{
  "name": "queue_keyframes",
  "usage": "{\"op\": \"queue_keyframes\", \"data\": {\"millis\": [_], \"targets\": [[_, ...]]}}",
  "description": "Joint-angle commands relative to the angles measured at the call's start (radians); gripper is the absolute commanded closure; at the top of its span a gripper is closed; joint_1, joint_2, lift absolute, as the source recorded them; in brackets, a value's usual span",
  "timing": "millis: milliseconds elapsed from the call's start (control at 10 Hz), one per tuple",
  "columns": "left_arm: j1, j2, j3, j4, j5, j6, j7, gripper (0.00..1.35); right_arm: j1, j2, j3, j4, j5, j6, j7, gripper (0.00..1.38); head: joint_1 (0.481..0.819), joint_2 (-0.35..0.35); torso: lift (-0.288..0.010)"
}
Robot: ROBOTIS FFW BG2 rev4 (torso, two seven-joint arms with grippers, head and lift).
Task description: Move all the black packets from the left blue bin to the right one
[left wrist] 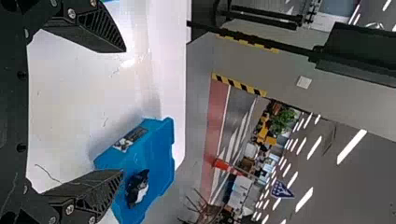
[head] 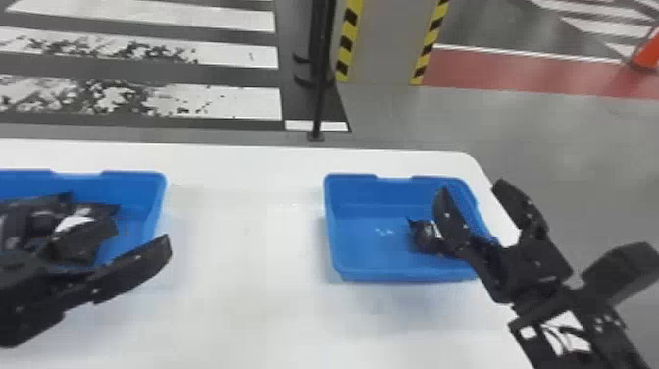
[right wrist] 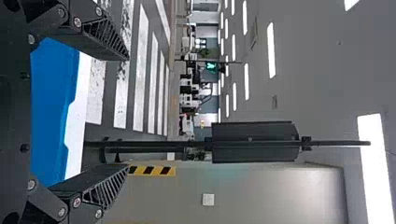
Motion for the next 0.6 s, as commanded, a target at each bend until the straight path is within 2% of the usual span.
{"op": "queue_keyframes", "data": {"millis": [0,100,300,500], "targets": [[-0.011,-0.005,0.050,0.000,-0.051,0.016,0.005,0.16,0.081,0.020,0.042,-0.053,-0.009,-0.043,-0.008,0.22,0.695,-0.108,-0.185],[-0.023,-0.006,0.074,0.007,-0.094,0.033,0.008,0.16,0.130,0.031,0.068,-0.082,-0.009,-0.045,-0.021,0.23,0.695,-0.085,-0.185],[-0.070,-0.005,0.098,0.064,-0.154,0.035,0.013,0.16,0.233,0.060,0.076,-0.136,-0.021,-0.045,-0.035,0.23,0.695,0.017,-0.185],[-0.126,-0.002,0.116,0.147,-0.218,0.048,0.016,0.16,0.295,0.063,0.076,-0.166,-0.034,-0.033,-0.036,0.23,0.695,0.067,-0.185]]}}
